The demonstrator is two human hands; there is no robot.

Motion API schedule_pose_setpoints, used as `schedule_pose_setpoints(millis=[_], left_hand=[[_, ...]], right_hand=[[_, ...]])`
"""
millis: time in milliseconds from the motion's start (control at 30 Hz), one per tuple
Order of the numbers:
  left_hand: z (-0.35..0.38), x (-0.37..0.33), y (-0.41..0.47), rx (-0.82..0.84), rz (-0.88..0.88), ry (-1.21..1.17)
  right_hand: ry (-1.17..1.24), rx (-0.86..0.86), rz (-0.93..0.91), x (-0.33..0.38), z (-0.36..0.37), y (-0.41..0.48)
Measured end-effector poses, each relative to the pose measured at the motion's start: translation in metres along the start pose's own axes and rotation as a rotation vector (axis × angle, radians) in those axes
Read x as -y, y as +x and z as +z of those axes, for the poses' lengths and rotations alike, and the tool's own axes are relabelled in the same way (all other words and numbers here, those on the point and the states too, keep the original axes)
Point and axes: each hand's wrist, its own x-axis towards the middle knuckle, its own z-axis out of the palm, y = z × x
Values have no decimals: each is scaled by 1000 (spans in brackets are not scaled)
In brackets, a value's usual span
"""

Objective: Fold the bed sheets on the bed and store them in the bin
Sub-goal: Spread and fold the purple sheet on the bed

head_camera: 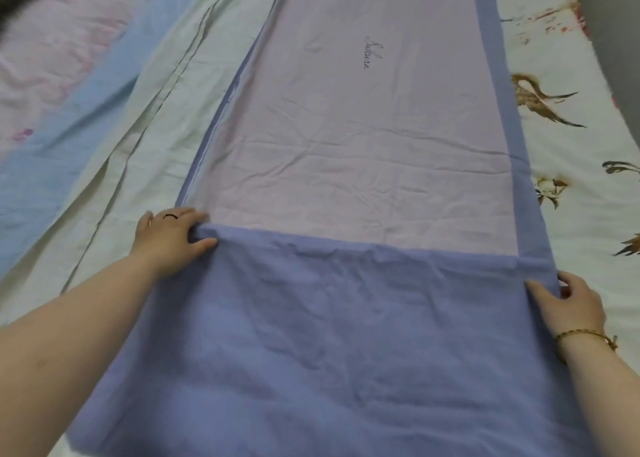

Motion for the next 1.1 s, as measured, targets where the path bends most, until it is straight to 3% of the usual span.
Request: schedule_pose_setpoints(millis=[167,300,367,467,533,633,667,733,800,833,900,967,1033,1100], left_hand=[[-5,11,15,78,0,-41],[-18,20,23,162,-147,-486],[-23,24,27,138,-170,-561],[-23,19,33,37,-147,-583],[-18,14,35,-106,-171,-554],[1,1,20,-327,-224,-321],[12,-8,8,-350,-183,-279],[39,-37,-20,-299,25,-224],[69,-63,-36,-215,249,-125],[80,-74,-39,-194,323,-66],[89,-85,-36,-158,395,32],[94,-77,-31,-171,435,97],[90,-56,-29,-168,402,111],[81,-26,-36,-136,250,53]], right_hand=[[-23,-14,-54,8,6,12],[-16,-44,-44,-11,14,37],[-11,-130,-4,-44,24,66],[-72,-211,78,-122,47,131],[-76,-154,18,-162,57,161],[-86,-255,106,-66,50,92],[-140,-301,40,-13,54,42],[-92,-340,-282,60,65,-41],[-194,-246,-639,68,103,-80],[-304,-116,-753,64,127,-91],[-447,119,-792,76,160,-104],[-600,232,-831,94,160,-109],[-714,169,-887,77,153,-88],[-698,218,-746,39,121,-65]])
